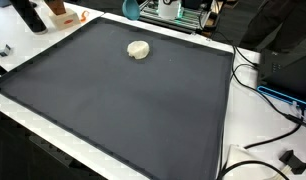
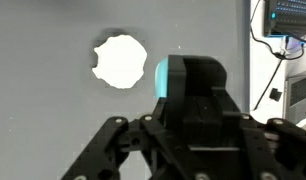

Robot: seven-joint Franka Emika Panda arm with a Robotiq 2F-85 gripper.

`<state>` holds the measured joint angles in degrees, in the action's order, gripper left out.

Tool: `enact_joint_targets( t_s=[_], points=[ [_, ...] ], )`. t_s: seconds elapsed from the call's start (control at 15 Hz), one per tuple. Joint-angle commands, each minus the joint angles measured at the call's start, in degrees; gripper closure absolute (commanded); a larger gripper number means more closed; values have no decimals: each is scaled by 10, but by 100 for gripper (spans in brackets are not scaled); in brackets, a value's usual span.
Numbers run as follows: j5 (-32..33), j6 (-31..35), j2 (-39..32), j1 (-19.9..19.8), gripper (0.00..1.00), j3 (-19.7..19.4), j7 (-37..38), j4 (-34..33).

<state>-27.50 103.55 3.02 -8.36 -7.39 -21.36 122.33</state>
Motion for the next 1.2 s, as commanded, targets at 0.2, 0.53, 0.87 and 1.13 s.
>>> enact_joint_targets(
  t_s=[0.2,0.53,0.87,1.13],
  points=[
    [135,56,55,27,75,26,101,31],
    [205,101,83,43,75,45,140,56],
    [252,117,101,53,75,60,173,71],
    [246,101,83,57,50,57,164,51]
  ],
)
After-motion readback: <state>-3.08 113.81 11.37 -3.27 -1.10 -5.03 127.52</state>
